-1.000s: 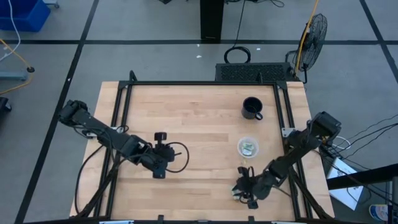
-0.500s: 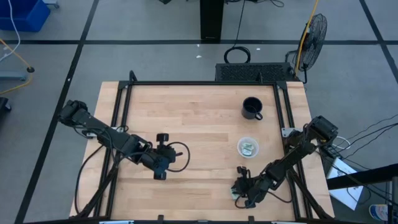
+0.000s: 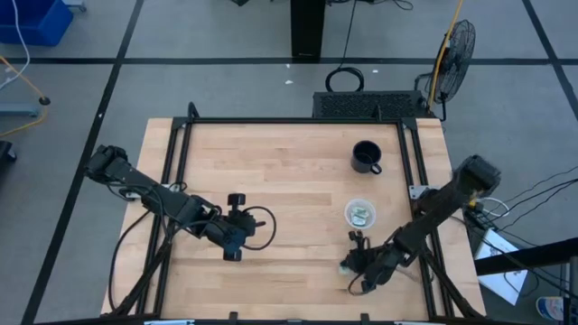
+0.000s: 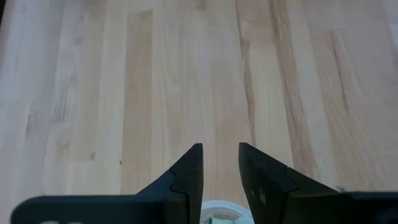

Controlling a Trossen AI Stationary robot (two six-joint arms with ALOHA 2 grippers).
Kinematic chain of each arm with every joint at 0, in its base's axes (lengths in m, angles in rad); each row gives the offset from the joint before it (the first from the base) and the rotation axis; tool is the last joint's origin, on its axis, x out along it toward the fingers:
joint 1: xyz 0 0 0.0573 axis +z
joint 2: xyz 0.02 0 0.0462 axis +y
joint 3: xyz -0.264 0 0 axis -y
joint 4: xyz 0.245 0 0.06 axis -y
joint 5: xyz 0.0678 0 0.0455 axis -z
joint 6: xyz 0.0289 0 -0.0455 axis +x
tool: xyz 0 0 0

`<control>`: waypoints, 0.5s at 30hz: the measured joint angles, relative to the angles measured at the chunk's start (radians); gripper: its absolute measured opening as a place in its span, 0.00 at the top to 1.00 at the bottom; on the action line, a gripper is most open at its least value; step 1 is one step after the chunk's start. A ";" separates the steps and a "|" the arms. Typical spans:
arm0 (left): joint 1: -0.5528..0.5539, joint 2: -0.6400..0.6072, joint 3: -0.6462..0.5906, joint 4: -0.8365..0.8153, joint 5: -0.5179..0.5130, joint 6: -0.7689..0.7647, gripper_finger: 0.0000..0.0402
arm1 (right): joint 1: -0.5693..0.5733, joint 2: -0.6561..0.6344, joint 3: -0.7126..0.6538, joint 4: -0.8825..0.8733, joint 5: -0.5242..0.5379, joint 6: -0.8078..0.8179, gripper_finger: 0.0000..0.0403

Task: Pick and place items into bin
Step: Put the white stevia packet into the right transparent bin

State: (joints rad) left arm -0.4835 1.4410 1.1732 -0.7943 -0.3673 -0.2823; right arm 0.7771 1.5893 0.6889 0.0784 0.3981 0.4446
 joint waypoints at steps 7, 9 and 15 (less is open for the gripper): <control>0.001 0.000 0.000 0.035 -0.004 0.020 0.73 | -0.044 -0.352 0.004 -0.471 0.320 0.028 1.00; 0.001 0.000 0.000 0.051 -0.004 0.020 0.73 | -0.067 -0.416 0.006 -0.611 0.363 0.118 1.00; 0.001 0.000 0.000 0.070 -0.004 0.020 0.73 | -0.157 -0.489 -0.066 -0.737 0.336 0.248 1.00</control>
State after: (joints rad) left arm -0.4824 1.4410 1.1728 -0.7242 -0.3717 -0.2623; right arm 0.6204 1.1008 0.6225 -0.6588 0.7345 0.6928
